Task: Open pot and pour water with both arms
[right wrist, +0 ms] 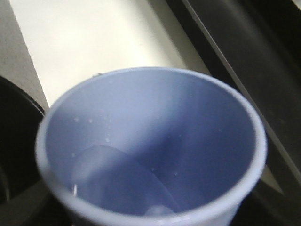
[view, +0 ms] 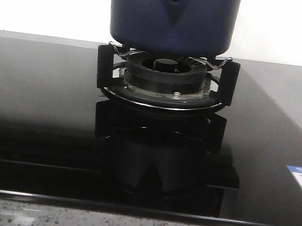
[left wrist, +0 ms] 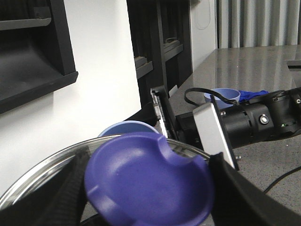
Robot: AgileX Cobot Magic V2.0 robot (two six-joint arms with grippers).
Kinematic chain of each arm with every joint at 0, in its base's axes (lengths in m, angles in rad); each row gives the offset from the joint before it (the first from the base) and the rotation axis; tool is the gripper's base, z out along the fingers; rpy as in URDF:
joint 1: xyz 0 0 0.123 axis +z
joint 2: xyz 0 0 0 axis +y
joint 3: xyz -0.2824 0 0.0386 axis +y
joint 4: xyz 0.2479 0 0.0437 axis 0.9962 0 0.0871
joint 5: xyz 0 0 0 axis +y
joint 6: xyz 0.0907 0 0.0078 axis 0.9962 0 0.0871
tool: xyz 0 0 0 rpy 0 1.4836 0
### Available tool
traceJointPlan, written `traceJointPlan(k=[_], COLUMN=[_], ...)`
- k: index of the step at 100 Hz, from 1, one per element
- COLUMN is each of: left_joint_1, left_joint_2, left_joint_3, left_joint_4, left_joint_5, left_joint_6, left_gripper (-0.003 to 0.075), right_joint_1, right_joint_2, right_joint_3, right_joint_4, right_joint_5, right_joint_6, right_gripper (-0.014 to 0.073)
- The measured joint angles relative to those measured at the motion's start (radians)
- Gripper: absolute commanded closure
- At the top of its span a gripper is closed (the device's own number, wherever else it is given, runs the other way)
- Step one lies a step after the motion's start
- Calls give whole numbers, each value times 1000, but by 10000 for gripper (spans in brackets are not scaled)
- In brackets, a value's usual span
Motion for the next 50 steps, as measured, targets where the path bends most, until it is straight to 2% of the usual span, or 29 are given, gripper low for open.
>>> traceJointPlan(k=[50], left_joint_1=[0], left_joint_2=[0], left_joint_3=[0], left_joint_4=[0], left_joint_5=[2], left_joint_6=[-5], left_gripper=[472], right_joint_1=[5], right_joint_2=[74], right_joint_3=[-71], right_joint_4=[-254], right_joint_5=[15], right_joint_6=[0], right_gripper=[376])
